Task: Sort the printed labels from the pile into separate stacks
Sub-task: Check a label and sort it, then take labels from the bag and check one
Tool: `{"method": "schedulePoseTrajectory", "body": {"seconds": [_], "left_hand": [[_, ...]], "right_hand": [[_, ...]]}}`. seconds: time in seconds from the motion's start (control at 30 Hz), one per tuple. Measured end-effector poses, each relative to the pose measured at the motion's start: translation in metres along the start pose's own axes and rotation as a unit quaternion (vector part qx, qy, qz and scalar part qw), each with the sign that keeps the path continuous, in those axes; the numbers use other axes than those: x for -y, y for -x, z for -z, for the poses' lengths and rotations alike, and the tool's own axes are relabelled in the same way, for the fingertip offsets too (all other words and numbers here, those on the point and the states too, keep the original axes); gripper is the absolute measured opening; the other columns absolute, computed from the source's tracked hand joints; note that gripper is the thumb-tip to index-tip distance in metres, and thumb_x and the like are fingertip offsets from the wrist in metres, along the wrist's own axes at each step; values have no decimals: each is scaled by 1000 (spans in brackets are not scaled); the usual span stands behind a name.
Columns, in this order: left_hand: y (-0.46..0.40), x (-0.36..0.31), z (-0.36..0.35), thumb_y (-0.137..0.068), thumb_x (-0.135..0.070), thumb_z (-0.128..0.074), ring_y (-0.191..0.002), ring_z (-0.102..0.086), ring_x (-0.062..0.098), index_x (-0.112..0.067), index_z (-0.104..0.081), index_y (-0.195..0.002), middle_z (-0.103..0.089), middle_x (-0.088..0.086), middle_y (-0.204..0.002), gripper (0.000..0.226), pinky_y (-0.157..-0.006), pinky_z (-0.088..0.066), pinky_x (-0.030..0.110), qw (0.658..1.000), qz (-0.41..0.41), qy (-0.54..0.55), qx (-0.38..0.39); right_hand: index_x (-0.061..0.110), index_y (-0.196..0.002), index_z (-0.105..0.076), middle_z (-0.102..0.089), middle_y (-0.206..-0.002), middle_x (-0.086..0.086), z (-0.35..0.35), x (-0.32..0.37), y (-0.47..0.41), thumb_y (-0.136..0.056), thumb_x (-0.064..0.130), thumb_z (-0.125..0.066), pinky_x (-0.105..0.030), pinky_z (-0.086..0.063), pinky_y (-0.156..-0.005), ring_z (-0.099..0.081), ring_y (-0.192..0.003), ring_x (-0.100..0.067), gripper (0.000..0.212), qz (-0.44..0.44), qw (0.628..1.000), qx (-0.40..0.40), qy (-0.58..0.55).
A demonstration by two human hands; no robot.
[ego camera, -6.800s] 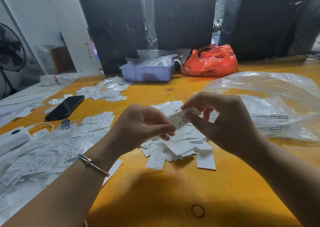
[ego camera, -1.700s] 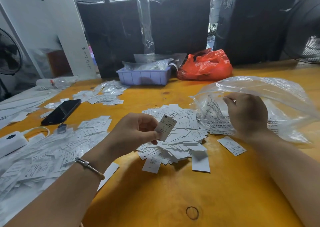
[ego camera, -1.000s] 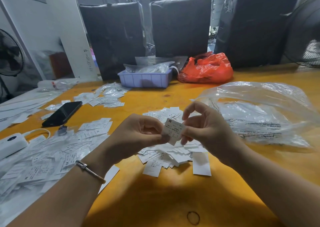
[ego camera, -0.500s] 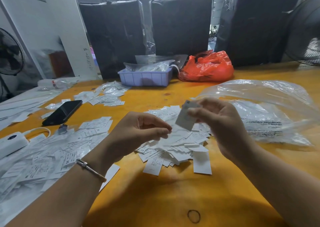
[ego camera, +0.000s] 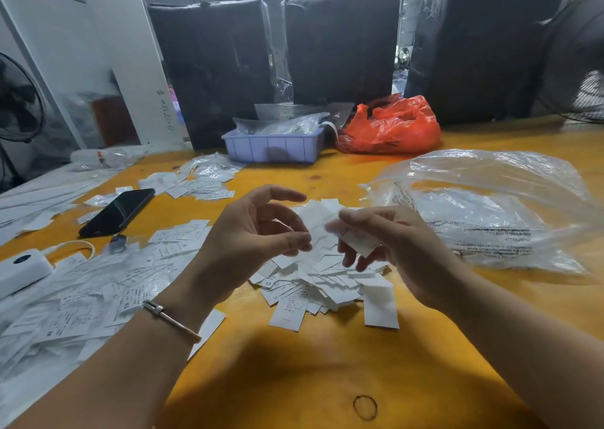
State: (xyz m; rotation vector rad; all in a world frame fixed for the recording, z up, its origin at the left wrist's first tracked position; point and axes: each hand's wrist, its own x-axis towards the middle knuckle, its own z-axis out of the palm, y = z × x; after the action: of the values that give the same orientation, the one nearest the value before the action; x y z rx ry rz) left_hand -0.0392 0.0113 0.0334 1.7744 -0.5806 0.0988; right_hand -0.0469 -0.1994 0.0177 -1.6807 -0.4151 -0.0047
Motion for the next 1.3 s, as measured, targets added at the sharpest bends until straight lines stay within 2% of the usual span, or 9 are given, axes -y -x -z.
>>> {"method": "schedulePoseTrajectory", "body": {"seconds": [0.07, 0.33, 0.43, 0.57, 0.67, 0.8, 1.0, 1.17, 1.3], "left_hand": [[0, 1, -1, -66, -13, -81, -78, -73, 25, -13, -60, -116, -73, 9, -83, 54, -70, -59, 28, 1000, -1, -4, 16], [1, 1, -1, -75, -32, -74, -76, -74, 22, -12, -70, -102, -76, 6, -84, 34, -63, -55, 22, 991, 61, -60, 103], [0, 2, -3, -77, -26, -69, -70, -74, 24, -5, -73, -93, -76, 7, -80, 27, -56, -52, 21, 993, 54, -61, 84], [1, 3, 0, -74, -24, -71, -68, -74, 24, -2, -73, -90, -76, 8, -78, 27, -55, -53, 23, 996, 32, -78, 40], [1, 4, -1, -72, -23, -73, -66, -74, 22, 0, -72, -87, -76, 7, -75, 27, -57, -55, 28, 995, 7, -91, 29], [3, 2, -3, -68, -22, -76, -66, -74, 22, 1, -73, -85, -75, 8, -73, 29, -62, -59, 26, 995, -36, -90, 26], [3, 3, -5, -68, -29, -77, -65, -73, 18, -4, -73, -83, -75, 3, -73, 30, -64, -60, 25, 990, -70, -117, 29], [3, 3, -5, -67, -31, -79, -63, -72, 18, -8, -72, -79, -75, 3, -73, 27, -62, -58, 23, 990, -83, -114, 28], [3, 3, -5, -68, -28, -79, -64, -72, 17, -6, -72, -80, -74, 1, -72, 26, -62, -57, 21, 989, -86, -113, 38]], "right_hand": [[1, -85, -72, -66, -70, -11, -1, 2, 1, -78, 38, -70, -23, -48, -52, -62, -60, -18, 38, 21, 999, 6, 28], [-3, -81, -73, -66, -66, -15, -2, 4, 2, -80, 6, -73, -33, -52, -57, -62, -56, -22, 9, 76, 991, 40, 107], [-5, -91, -70, -65, -72, -19, -4, 4, 2, -86, -3, -64, -35, -53, -62, -63, -62, -24, 8, 65, 991, 43, 106], [6, -122, -49, -63, -80, -17, 1, 7, -1, -89, -12, -53, -31, -50, -53, -62, -58, -25, 37, 95, 991, -50, 79], [4, -108, -47, -69, -80, -16, 8, 15, 0, -85, -12, -59, -29, -46, -48, -63, -54, -24, 31, 149, 982, -100, 61], [-2, -81, -66, -69, -67, -11, 6, 22, 5, -80, 2, -73, -23, -44, -47, -63, -50, -17, 8, 216, 967, -106, 80], [2, -74, -72, -67, -63, -8, -2, 22, 10, -82, 11, -70, -17, -44, -50, -59, -48, -12, 12, 230, 964, -60, 117], [-2, -75, -70, -60, -68, -15, -1, 19, 8, -83, 10, -71, -45, -43, -53, -54, -57, -28, 14, 236, 957, -37, 166], [3, -76, -71, -60, -70, -8, 1, 18, 6, -83, 13, -70, -33, -42, -53, -52, -57, -21, 13, 243, 953, -37, 177]]}}
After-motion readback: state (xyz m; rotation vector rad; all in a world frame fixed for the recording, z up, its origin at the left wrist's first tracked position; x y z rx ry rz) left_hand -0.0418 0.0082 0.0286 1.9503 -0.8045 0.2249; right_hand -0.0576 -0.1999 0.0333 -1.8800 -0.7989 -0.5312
